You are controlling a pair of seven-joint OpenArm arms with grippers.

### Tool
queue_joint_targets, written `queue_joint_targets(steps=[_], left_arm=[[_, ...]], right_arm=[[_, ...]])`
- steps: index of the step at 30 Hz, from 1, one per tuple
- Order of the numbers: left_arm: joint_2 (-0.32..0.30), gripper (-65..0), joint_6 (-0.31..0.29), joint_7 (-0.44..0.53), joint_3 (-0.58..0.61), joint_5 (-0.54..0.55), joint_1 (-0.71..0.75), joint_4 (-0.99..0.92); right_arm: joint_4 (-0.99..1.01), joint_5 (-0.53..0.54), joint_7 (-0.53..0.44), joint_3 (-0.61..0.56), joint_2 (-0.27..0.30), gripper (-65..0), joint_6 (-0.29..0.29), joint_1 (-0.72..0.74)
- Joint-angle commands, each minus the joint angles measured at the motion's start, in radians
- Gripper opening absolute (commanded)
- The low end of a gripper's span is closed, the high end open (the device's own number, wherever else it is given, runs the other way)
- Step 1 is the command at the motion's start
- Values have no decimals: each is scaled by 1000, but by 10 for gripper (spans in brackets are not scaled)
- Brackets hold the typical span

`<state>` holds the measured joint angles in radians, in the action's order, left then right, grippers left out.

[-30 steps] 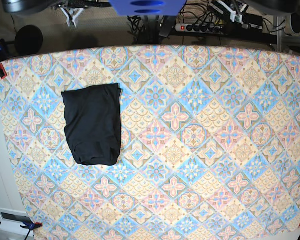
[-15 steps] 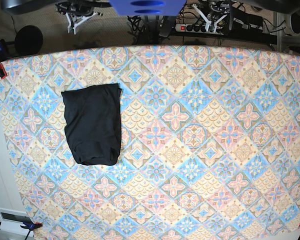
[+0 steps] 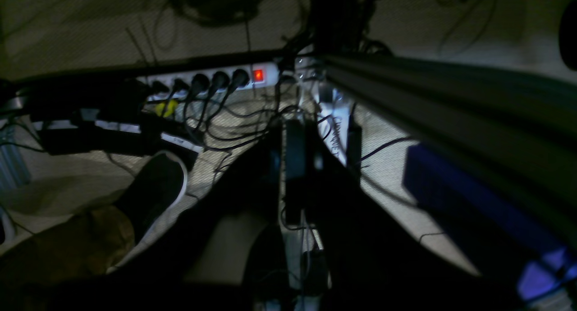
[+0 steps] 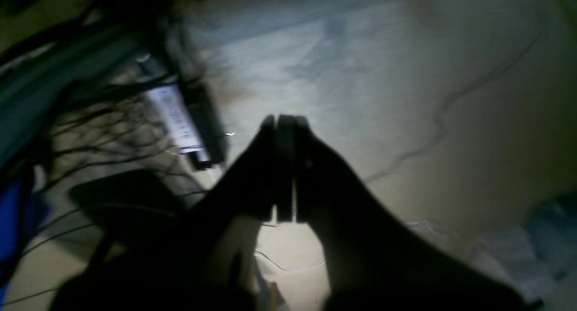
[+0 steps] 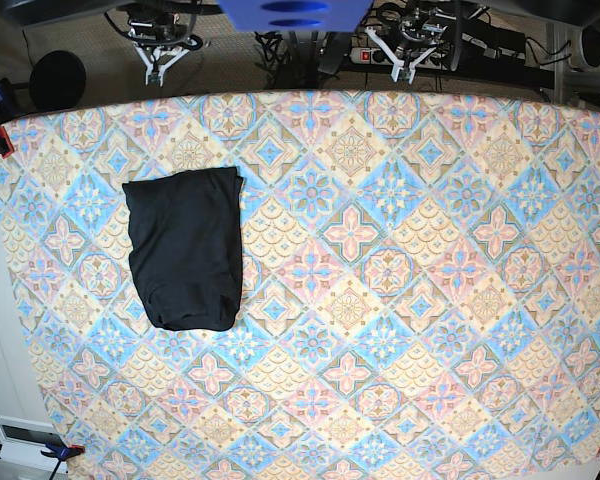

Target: Layout the t-shirt on the table in an organized manner, then fold the t-shirt properly

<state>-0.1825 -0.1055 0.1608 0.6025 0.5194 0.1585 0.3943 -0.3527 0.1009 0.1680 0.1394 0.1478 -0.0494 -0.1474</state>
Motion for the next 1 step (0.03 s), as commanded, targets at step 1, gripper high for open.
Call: queue_joint_targets(steps=[1], left_arm=[[5,-648,-3,12,0,5,3,7]], right_arm=[[1,1,9,2,6,-650,0,-13]])
